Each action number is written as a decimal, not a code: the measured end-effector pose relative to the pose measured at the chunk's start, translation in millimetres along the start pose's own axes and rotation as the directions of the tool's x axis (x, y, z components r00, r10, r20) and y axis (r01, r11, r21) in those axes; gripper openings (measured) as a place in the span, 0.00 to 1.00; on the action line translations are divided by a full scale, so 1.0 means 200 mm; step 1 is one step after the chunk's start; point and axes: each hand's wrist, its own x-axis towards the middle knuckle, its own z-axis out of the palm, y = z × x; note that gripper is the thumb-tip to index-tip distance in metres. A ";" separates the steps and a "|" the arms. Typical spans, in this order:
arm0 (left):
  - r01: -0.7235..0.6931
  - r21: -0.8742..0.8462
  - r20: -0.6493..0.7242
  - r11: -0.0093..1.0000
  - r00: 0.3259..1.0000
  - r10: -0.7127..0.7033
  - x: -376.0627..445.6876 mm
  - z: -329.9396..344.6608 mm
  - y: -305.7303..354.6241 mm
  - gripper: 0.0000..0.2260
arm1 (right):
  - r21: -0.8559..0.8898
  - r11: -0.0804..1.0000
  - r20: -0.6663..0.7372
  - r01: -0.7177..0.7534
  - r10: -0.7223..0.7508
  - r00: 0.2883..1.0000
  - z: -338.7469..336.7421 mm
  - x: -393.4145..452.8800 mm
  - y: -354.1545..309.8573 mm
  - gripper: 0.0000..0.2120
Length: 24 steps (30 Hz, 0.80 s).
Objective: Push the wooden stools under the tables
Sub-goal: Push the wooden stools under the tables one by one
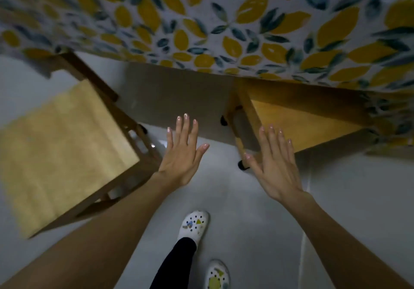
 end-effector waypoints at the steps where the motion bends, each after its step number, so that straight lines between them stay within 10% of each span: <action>1: 0.049 -0.014 -0.025 0.999 0.998 -0.049 -0.10 -0.02 -0.06 0.30 | 0.001 0.999 0.008 0.039 -0.039 0.999 0.01 -0.02 -0.08 0.37; 9: 0.308 -0.052 -0.256 0.950 0.916 -0.311 -0.85 -0.08 -0.75 0.28 | -0.001 0.931 0.070 0.364 -0.363 0.929 0.28 -0.13 -0.85 0.31; 15: 0.449 -0.100 -0.176 0.888 0.870 -0.460 -1.14 -0.06 -1.25 0.31 | 0.000 0.852 0.116 0.524 -0.521 0.846 0.58 -0.20 -1.45 0.34; 24: 0.242 0.024 0.028 0.970 0.970 -0.242 -1.14 -0.06 -1.71 0.33 | -0.095 0.944 0.016 0.317 -0.317 0.948 0.88 -0.22 -1.91 0.31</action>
